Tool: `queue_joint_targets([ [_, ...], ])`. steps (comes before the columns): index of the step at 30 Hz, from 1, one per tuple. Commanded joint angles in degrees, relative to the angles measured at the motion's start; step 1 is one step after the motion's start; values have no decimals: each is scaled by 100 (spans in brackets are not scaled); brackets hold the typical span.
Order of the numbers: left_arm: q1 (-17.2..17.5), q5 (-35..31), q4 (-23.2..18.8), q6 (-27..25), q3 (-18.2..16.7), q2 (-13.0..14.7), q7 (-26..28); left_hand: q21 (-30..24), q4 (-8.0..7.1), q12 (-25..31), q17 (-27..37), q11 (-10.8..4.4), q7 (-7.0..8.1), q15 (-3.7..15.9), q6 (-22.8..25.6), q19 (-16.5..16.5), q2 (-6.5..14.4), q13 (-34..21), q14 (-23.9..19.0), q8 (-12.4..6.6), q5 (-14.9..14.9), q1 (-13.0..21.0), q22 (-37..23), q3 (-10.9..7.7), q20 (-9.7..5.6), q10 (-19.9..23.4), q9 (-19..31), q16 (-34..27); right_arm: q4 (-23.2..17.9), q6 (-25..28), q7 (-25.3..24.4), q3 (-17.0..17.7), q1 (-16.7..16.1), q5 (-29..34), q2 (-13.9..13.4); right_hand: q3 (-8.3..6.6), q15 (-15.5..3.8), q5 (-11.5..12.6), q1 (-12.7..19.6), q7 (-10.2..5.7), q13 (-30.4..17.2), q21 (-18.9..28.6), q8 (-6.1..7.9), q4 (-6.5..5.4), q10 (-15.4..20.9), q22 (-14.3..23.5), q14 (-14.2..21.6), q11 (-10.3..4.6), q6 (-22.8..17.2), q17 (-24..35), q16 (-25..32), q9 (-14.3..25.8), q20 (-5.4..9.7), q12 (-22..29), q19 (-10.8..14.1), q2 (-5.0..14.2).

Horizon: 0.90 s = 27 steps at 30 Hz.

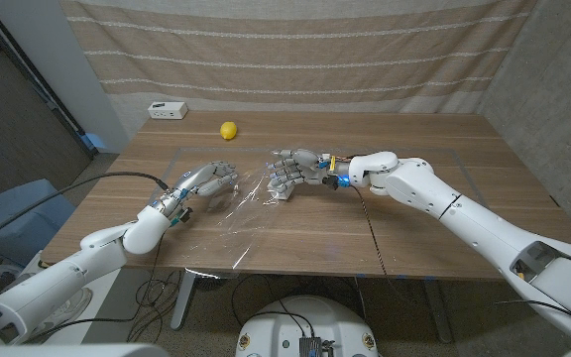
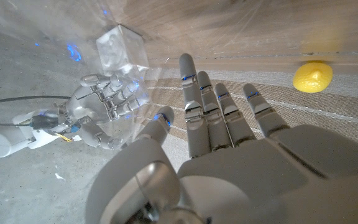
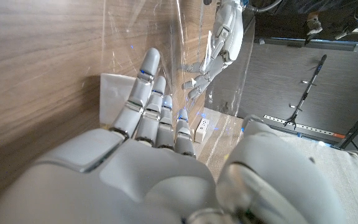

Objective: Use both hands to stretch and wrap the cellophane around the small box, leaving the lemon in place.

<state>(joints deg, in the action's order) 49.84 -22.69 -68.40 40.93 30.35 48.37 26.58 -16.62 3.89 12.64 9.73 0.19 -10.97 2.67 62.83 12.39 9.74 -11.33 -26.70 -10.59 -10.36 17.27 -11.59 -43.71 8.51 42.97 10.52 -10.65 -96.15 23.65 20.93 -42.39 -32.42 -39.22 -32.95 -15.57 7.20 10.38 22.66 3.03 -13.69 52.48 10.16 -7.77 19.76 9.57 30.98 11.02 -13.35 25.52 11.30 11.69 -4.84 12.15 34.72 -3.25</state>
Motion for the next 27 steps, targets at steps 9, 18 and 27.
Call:
queue_joint_targets([
  [9,-39,39,17,-2,5,-35,5,3,-23,-7,24,15,5,124,-40,33,57,-20,-41,-11,5,34,-19,-40,17,-21,14,4,-41,-488,451,-123,205,684,-189,512,18,204,-741,-256,16,-107,115,-107,-101,58,225,-112,57,-116,148,-35,-207,-29,292,-361],
  [18,-16,160,9,44,-25,-51,-41,-2,-29,-2,22,1,9,113,-37,45,51,-21,-57,-15,5,34,-19,-46,25,-6,15,2,-279,-1728,-242,5,-210,1573,-254,-918,-78,469,1109,-338,35,-430,220,1433,115,118,-347,-238,-698,-130,13,-83,-215,11,-954,1002],
  [27,105,696,10,296,-296,-98,-10,-39,-20,12,22,16,-8,102,-23,134,-36,-21,-183,-24,16,0,-20,-1,45,42,14,-37,-543,-1426,-167,-447,161,2755,-397,-1451,-417,622,1211,-360,67,-1066,350,1634,369,41,-1109,-478,-1601,-375,-28,-82,-365,68,-2192,1223],
])
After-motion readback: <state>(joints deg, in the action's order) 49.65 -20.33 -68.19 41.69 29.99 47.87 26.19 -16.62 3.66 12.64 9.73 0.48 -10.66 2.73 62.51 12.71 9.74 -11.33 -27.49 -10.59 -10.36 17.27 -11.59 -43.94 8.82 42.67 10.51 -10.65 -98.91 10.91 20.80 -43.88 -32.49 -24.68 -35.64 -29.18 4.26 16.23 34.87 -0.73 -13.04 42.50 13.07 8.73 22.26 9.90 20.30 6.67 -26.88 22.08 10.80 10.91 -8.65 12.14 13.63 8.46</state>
